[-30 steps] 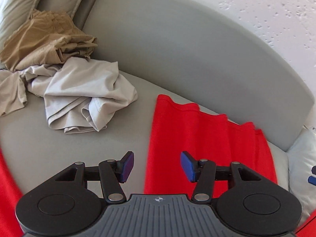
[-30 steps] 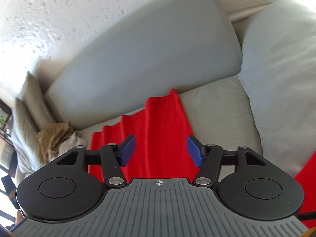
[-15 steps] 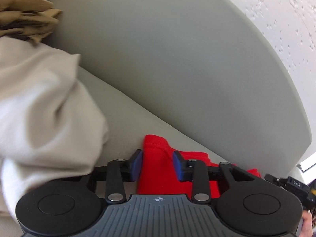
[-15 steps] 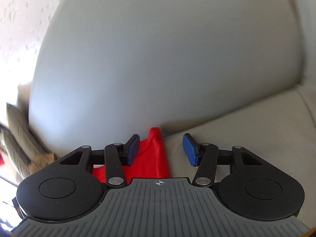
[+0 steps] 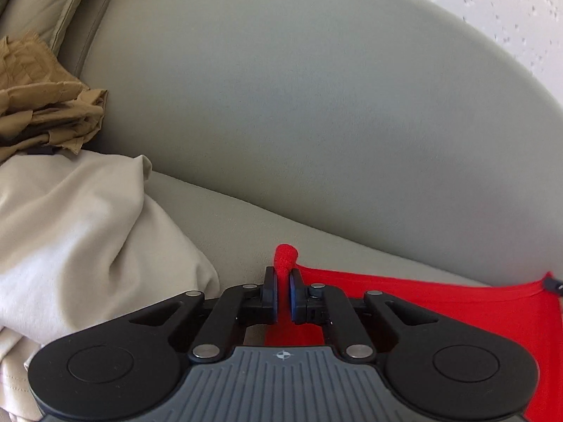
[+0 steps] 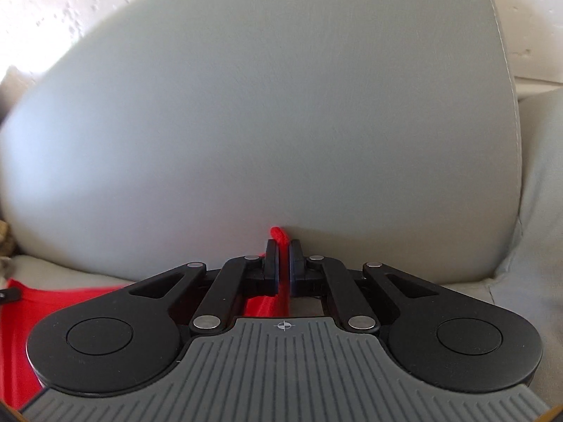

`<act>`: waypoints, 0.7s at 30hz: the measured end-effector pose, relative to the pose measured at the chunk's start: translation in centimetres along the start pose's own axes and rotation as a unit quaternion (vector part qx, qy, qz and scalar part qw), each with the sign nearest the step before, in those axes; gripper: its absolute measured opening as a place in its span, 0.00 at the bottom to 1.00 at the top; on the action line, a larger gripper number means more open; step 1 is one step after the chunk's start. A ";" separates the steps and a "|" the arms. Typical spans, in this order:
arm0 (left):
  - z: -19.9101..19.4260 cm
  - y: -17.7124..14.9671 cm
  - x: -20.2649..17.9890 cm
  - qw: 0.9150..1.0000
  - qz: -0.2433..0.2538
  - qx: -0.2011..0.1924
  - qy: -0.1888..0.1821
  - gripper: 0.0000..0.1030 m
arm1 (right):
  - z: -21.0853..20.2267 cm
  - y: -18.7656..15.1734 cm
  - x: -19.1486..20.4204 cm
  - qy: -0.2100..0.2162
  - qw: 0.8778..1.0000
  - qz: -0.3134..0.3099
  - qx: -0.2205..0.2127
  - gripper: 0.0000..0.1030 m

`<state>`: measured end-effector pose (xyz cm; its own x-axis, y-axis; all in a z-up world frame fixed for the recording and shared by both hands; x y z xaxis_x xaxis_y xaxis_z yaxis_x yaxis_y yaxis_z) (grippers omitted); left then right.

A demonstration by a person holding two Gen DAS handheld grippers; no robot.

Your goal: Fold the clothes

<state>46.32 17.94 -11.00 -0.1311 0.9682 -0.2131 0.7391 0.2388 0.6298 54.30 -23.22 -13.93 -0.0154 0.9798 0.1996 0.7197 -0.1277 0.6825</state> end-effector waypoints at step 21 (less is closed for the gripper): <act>-20.4 -11.8 -4.5 0.988 0.019 0.141 -0.061 0.40 | -24.1 -5.5 -3.5 0.099 0.981 0.148 0.073 0.48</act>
<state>24.68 12.28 -2.23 -0.0312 0.9558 -0.2924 0.8986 0.1549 0.4104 33.65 -29.62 -1.43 0.0842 0.8519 0.5169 0.8045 -0.3642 0.4692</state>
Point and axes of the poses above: each gripper's, at about its wrist camera, not at the fingertips, and z roughly the way its jaws point, x to its left, y to its top, the point moved 3 cm from there along z, roughly the way its jaws point, and after that the axes turned 8 degrees about x, right-handed, at the moved point
